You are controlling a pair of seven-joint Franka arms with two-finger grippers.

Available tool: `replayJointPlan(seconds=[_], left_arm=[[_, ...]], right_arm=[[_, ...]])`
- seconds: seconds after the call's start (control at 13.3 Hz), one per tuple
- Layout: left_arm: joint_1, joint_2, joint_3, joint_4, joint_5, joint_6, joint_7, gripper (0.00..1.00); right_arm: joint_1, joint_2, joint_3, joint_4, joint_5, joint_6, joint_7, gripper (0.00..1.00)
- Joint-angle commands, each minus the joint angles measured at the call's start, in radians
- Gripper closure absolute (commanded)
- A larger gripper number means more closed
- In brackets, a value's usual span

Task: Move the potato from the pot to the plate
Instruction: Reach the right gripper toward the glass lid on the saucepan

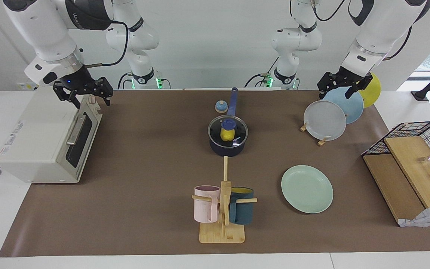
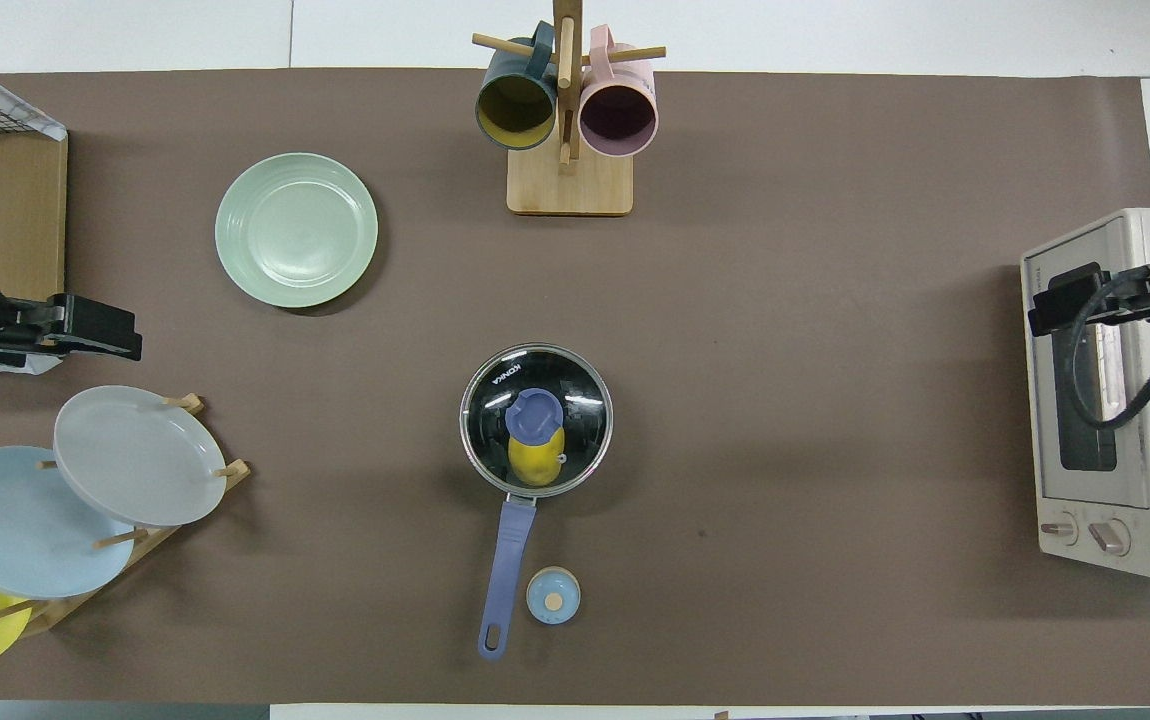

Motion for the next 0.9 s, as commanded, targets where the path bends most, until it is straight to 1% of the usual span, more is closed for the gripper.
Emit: replayJointPlan(seconds=[0.0, 0.53, 0.67, 0.82], left_arm=[[-0.001, -0.021, 0.006, -0.017, -0.003, 0.006, 0.003, 0.0], [0.001, -0.021, 0.006, -0.014, -0.001, 0.024, 0.003, 0.0], [-0.002, -0.021, 0.006, -0.014, -0.001, 0.029, 0.003, 0.0], [-0.002, -0.019, 0.006, -0.012, -0.001, 0.044, 0.003, 0.0]], right_arm=[[-0.008, -0.005, 0.005, 0.002, -0.001, -0.008, 0.006, 0.0], [-0.006, -0.023, 0.005, -0.012, 0.005, 0.002, 0.005, 0.0], [0.044, -0.028, 0.021, -0.037, 0.034, 0.073, 0.052, 0.0], [0.14, -0.016, 0.024, -0.037, 0.033, 0.057, 0.17, 0.0]])
